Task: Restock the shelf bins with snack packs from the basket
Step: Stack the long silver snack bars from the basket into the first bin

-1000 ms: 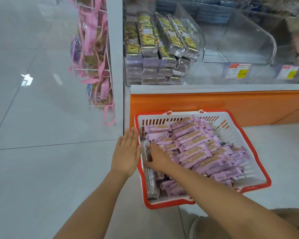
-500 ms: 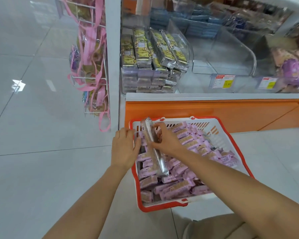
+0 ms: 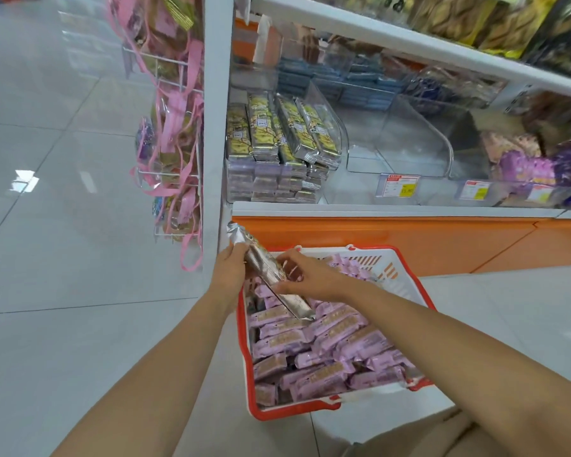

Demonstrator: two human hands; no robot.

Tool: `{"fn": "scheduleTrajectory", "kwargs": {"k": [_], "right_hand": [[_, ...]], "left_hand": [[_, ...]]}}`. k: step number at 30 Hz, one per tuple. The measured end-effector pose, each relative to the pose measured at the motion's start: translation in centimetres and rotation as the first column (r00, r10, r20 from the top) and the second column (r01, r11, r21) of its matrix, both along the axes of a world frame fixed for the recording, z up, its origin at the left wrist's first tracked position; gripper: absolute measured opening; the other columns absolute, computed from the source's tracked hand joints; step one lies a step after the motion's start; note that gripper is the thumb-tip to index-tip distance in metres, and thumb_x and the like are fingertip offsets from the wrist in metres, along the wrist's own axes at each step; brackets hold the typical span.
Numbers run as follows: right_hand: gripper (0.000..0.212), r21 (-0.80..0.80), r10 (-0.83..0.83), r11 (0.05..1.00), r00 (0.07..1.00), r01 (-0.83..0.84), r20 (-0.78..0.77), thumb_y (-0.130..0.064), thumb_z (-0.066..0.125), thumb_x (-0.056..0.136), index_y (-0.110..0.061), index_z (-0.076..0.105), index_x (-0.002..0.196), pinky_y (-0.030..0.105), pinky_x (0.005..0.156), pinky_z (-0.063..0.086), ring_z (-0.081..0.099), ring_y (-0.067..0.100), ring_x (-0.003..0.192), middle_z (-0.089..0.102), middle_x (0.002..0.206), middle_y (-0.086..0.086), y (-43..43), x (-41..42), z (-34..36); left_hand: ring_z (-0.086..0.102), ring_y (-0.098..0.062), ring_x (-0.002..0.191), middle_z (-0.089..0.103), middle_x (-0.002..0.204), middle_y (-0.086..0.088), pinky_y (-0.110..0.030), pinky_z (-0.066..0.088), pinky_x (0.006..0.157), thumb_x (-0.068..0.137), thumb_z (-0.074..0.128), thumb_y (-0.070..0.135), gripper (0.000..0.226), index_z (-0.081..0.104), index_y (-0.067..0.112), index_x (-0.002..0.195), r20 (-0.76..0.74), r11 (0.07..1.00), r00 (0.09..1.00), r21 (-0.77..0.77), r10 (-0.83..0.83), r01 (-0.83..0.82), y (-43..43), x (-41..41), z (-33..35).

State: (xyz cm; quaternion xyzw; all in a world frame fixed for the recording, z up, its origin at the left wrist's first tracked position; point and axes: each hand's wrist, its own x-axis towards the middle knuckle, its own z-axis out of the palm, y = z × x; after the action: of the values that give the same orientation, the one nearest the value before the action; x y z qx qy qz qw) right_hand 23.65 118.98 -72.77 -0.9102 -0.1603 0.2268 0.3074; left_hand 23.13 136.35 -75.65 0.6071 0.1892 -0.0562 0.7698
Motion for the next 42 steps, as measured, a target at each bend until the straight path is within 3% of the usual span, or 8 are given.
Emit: {"fn": "scheduleTrajectory", "kwargs": {"k": [10,14,19,24,29,35,39,42], "right_hand": [[0.06,0.09,0.087,0.992,0.995,-0.091,0.057,-0.029,0.078,0.081,-0.029,0.044,0.13,0.022,0.074,0.049,0.056,0.012,0.091,0.055,0.104,-0.002,0.3,-0.4,3.1],[0.054,0.11,0.054,0.991,0.983,-0.074,0.176,-0.024,0.08,0.08,-0.037,0.048,0.121,0.02,0.073,0.05,0.057,0.004,0.092,0.057,0.108,-0.01,-0.2,-0.8,5.0],[0.053,0.241,-0.014,0.97,0.975,-0.041,0.223,-0.017,0.08,0.08,-0.028,0.051,0.123,0.034,0.08,0.053,0.056,0.013,0.096,0.057,0.11,-0.006,-1.2,-1.7,7.1],[0.052,0.269,-0.068,0.963,0.942,-0.025,0.328,-0.014,0.08,0.078,-0.023,0.054,0.123,0.031,0.072,0.054,0.057,0.02,0.086,0.057,0.099,-0.001,0.0,-0.8,10.7],[0.046,0.27,-0.218,0.957,0.871,0.103,0.441,-0.028,0.079,0.079,-0.023,0.058,0.12,0.022,0.068,0.05,0.056,0.01,0.077,0.059,0.093,0.0,2.2,2.1,15.1],[0.043,0.193,-0.277,0.959,0.837,0.209,0.472,-0.036,0.08,0.078,-0.02,0.064,0.114,0.03,0.07,0.051,0.059,0.011,0.066,0.064,0.077,-0.001,5.8,5.7,18.3],[0.04,0.18,-0.3,0.953,0.85,0.245,0.433,-0.035,0.078,0.08,-0.016,0.064,0.113,0.015,0.046,0.046,0.059,0.003,0.048,0.067,0.061,-0.005,8.4,7.5,19.1],[0.04,0.133,-0.304,0.953,0.833,0.274,0.463,-0.036,0.075,0.082,-0.016,0.064,0.114,0.01,0.049,0.042,0.059,0.0,0.051,0.066,0.063,-0.007,9.9,8.9,19.1]], "left_hand": [[0.057,-0.017,0.066,0.063,0.057,0.005,-0.027,0.05,0.066,0.103,0.037,0.016,0.031,0.057,0.011,0.079,0.078,0.991,0.995,-0.127,0.057,-0.046,1.6,-0.5,1.3],[0.061,-0.031,0.088,0.065,0.092,-0.013,-0.027,0.047,0.076,0.1,0.038,0.013,0.026,0.062,0.005,0.098,0.16,0.991,0.981,0.058,0.113,-0.123,2.1,0.2,1.3],[0.052,-0.018,0.114,0.05,0.137,-0.004,-0.035,0.044,0.092,0.096,0.046,0.007,0.041,0.049,0.015,0.136,0.363,0.704,0.93,0.645,0.062,-0.298,3.6,0.2,0.9],[0.028,-0.026,0.143,0.034,0.155,-0.011,-0.04,0.025,0.117,0.09,0.054,0.001,0.063,0.036,0.008,0.15,0.512,0.545,0.847,0.754,-0.14,-0.366,3.9,1.2,1.9],[0.017,-0.024,0.15,0.02,0.163,-0.008,-0.037,0.015,0.12,0.093,0.054,0.005,0.073,0.02,0.011,0.157,0.53,0.432,0.811,0.81,-0.248,-0.397,4.1,2.6,3.6],[0.014,-0.025,0.151,0.018,0.164,-0.008,-0.045,0.02,0.122,0.088,0.055,0.0,0.078,0.019,0.01,0.157,0.538,0.433,0.791,0.812,-0.291,-0.392,4.7,3.3,4.3],[0.016,-0.025,0.151,0.019,0.163,-0.009,-0.047,0.023,0.121,0.086,0.053,-0.002,0.078,0.02,0.009,0.156,0.549,0.453,0.773,0.804,-0.317,-0.386,4.8,3.6,4.4],[0.017,-0.025,0.151,0.02,0.163,-0.009,-0.049,0.026,0.12,0.084,0.055,-0.004,0.08,0.021,0.009,0.156,0.561,0.467,0.754,0.797,-0.342,-0.382,4.7,4.0,4.5]]}}
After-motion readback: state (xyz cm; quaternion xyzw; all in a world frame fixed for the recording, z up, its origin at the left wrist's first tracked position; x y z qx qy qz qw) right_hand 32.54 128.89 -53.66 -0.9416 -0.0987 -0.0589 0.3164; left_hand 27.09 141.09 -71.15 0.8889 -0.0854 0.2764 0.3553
